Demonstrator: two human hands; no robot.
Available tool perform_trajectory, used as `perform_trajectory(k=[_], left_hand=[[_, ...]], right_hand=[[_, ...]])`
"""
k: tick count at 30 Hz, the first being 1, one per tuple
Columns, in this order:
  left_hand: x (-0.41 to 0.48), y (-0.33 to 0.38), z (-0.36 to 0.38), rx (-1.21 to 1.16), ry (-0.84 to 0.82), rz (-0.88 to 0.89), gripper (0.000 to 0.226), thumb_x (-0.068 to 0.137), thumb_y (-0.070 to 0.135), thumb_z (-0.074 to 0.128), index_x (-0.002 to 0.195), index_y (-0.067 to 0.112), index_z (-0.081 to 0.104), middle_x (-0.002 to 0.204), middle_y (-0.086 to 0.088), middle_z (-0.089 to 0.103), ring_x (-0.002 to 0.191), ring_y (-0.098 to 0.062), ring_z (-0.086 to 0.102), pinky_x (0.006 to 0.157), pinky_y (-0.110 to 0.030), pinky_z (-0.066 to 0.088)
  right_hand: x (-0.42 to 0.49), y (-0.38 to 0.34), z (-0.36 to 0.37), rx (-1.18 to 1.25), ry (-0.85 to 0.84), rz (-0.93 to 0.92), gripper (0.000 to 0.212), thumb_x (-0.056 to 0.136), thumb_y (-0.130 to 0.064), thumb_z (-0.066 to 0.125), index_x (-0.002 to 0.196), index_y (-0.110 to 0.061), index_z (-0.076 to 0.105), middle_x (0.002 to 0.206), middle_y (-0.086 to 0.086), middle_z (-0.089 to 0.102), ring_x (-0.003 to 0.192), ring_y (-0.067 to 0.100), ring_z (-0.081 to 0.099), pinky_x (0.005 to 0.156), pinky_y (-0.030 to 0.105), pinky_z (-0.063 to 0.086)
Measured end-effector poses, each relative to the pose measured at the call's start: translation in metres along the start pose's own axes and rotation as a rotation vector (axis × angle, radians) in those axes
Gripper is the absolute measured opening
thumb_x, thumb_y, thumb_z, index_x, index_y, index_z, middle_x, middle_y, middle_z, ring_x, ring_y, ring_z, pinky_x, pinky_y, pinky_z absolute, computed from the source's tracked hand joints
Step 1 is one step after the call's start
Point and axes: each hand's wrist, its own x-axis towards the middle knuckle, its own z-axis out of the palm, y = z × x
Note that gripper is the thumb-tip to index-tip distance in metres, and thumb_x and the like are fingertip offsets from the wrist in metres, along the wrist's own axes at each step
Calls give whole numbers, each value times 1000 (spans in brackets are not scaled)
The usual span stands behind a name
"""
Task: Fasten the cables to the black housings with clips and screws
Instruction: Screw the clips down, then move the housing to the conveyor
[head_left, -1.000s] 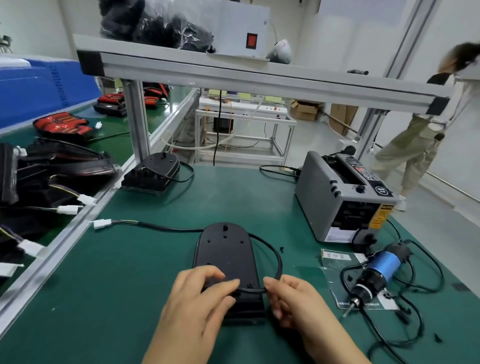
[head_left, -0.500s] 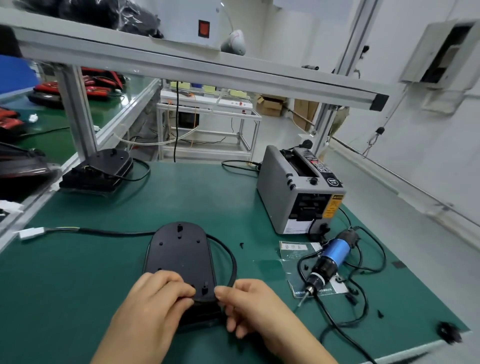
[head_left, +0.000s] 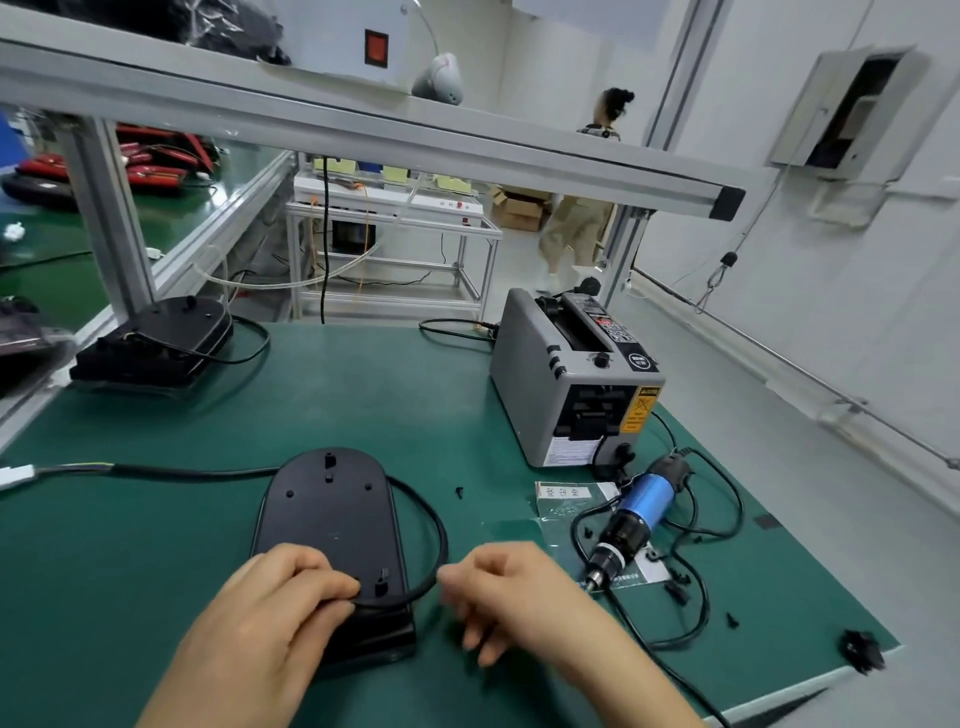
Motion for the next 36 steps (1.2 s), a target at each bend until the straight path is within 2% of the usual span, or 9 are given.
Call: perform_trajectory(k=[5,10,13,19,22,25,29,32,36], left_hand=[[1,2,-2,10,-15,-7,50,89,58,37,75,25,72,86,21,48,77,4,44,68,-11,38],[1,2,-4,9,-51,-20,28,81,48,47,77,30,68,84,21,48,76,4,44,62,-14,41],[1,2,-6,5,-70,-28,14,78,42,48,81,38,61,85,22,47,76,4,43,52,-14,42],[-1,0,-3,1,-54,-36,18,79,39,49,80,32,65,85,22,48,76,2,45,63,-21,42],[-1,1,-3,4,-55,-35,24,79,38,49,78,26,69,86,21,48,76,1,45,54,-17,42],[-1,1,-3,0,-42,-23,25,79,38,49,77,24,70,86,20,48,74,1,45,51,-22,46],[-1,1,-2,-3,-24,-11,31,83,42,47,76,23,70,86,20,47,74,0,44,50,-25,49],[-1,0,-1,-9,-16,16,53,94,55,31,77,23,70,86,20,47,75,0,44,56,-17,43],[0,0,-2,-2,-19,14,60,95,57,26,76,22,71,86,20,47,74,1,45,51,-22,47]], right_hand=[[14,-11,-71,-731,538,-97,16,88,-25,52,80,-24,66,72,-10,67,66,9,61,66,28,53],[47,-2,-131,-1235,750,40,22,86,-13,46,88,-23,65,91,-2,66,77,22,56,61,28,40],[66,10,-145,-1296,774,139,10,84,-20,53,75,-17,55,85,1,64,72,24,51,61,28,36],[86,19,-148,-1349,798,175,32,84,-48,58,70,-21,49,67,-4,51,69,22,55,58,27,38],[89,17,-145,-1385,785,195,24,86,-36,59,70,-21,50,60,-5,43,65,22,54,52,25,35],[90,16,-141,-1425,765,214,8,86,-18,56,81,-18,62,77,-1,60,75,25,64,57,26,43],[87,21,-142,-1454,752,217,16,85,-9,52,93,-16,64,93,1,64,85,24,64,61,26,37],[87,18,-141,-1479,724,236,23,85,-5,49,100,-15,64,102,3,64,92,25,64,62,28,38],[82,12,-136,-1488,689,235,24,86,-2,48,101,-13,63,103,5,63,92,25,64,61,28,38]])
